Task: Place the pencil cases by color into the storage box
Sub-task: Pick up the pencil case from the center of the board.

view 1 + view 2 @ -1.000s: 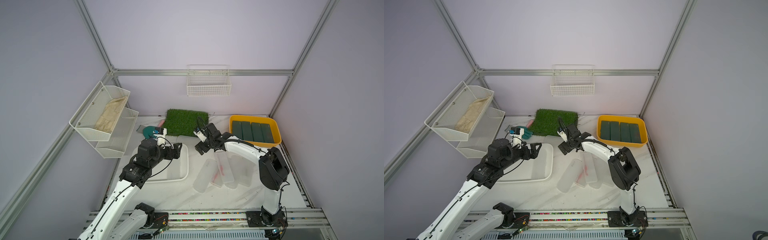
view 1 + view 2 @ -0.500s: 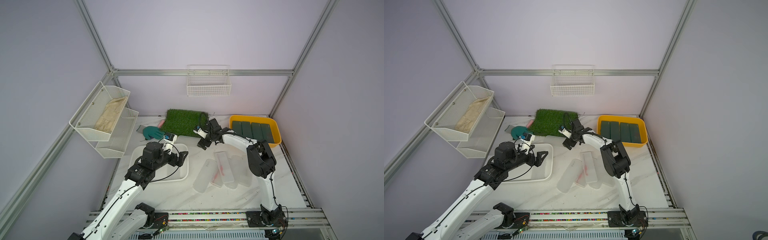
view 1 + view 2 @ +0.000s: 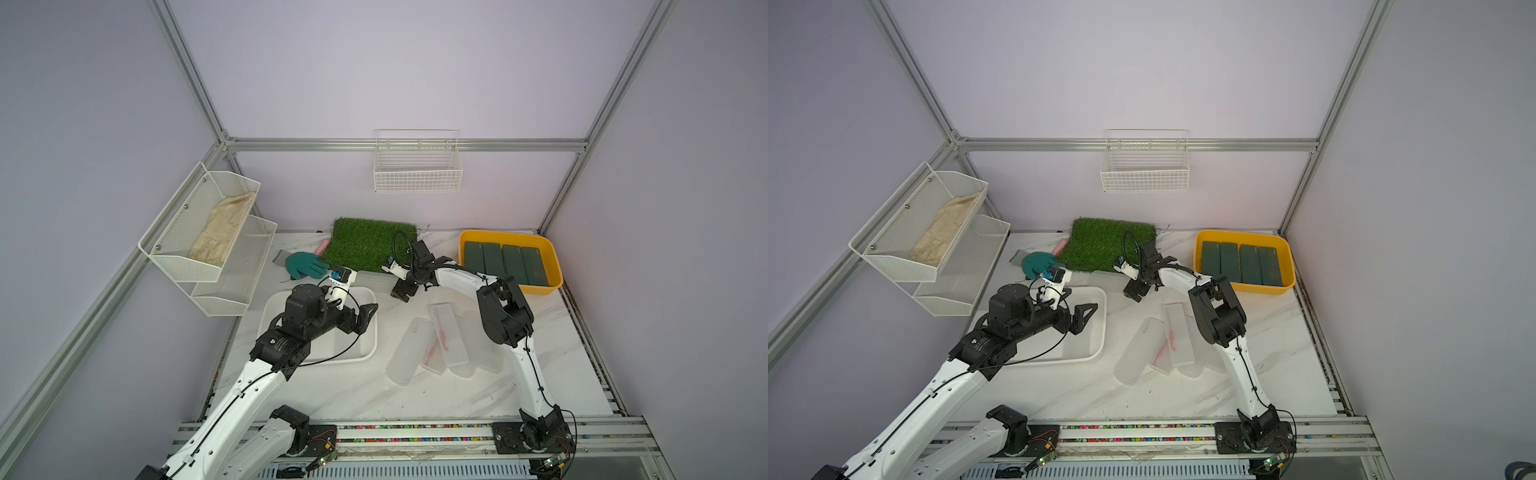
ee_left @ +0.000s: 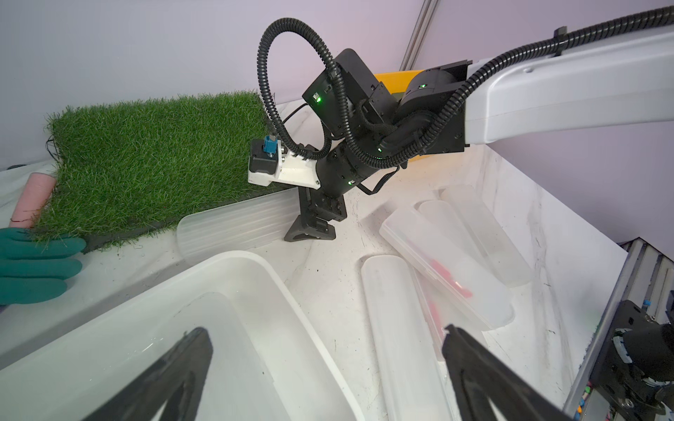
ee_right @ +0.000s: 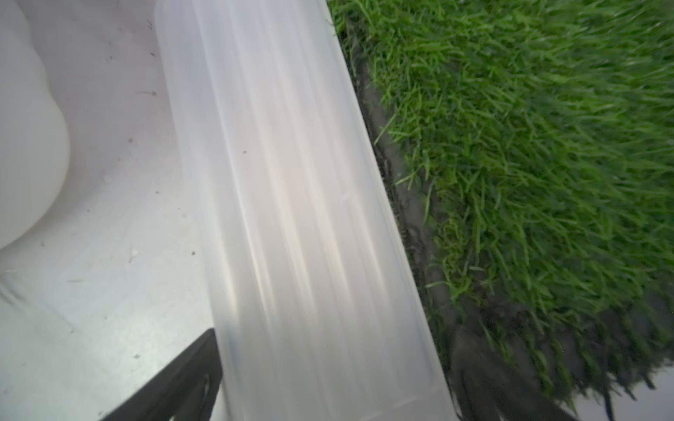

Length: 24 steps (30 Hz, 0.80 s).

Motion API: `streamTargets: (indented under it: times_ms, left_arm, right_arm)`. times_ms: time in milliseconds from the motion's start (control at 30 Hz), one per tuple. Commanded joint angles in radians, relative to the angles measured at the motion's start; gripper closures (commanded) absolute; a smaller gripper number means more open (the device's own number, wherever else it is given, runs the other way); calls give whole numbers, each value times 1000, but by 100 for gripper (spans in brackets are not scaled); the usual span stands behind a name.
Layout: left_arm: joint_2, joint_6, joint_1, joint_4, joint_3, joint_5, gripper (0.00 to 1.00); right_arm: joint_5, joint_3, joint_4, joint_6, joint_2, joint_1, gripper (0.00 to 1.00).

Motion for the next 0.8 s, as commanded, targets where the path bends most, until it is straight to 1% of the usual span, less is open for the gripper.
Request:
streamTargets:
  times_ms: [0,200,300,433,500,767]
  left_arm:
    - [-14,22,-4,35,-27,9,0]
    - [-18,4,-4,43,-31,18,0]
    - [-19,1,-4,47,-30,25,0]
    - [-19,-6,-4,47,-30,29,0]
    - [-19,-9,-4,49,-29,29,0]
    - [-16,-28,-4,56,-19,39,0]
  right_arm:
    - [-19,45,-24,-30,34,-9,3]
    - [-41,109,-138,-24,89,-9,3]
    - [-49,106,-147,-22,97,-9,3]
    - [-37,113,-185,-23,89,-9,9]
    - [-20,77,-172,-24,60,-9,10]
    - [66,-161,-48,-16,-120,3,21]
